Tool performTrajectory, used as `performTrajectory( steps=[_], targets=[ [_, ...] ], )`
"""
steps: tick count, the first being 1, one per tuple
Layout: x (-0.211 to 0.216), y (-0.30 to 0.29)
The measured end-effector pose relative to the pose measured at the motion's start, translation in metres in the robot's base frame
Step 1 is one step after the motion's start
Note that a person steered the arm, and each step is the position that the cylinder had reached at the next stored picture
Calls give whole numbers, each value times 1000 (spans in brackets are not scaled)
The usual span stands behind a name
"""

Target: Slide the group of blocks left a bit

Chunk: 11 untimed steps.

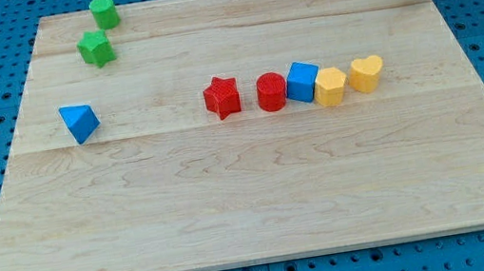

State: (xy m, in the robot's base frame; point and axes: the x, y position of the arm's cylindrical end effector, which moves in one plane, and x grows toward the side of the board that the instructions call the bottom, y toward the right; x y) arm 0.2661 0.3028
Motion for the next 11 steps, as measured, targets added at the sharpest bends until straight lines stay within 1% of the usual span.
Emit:
performTrajectory(
  steps=[1,2,3,4,5,6,7,8,9,10,11],
  targets=[
    [34,-17],
    [70,-64],
    [116,-115],
    [121,-157],
    [132,-127],
    [173,-123],
    [178,-170],
    [177,-189],
    [180,-191],
    [156,-236],
    [155,-235]
  ],
)
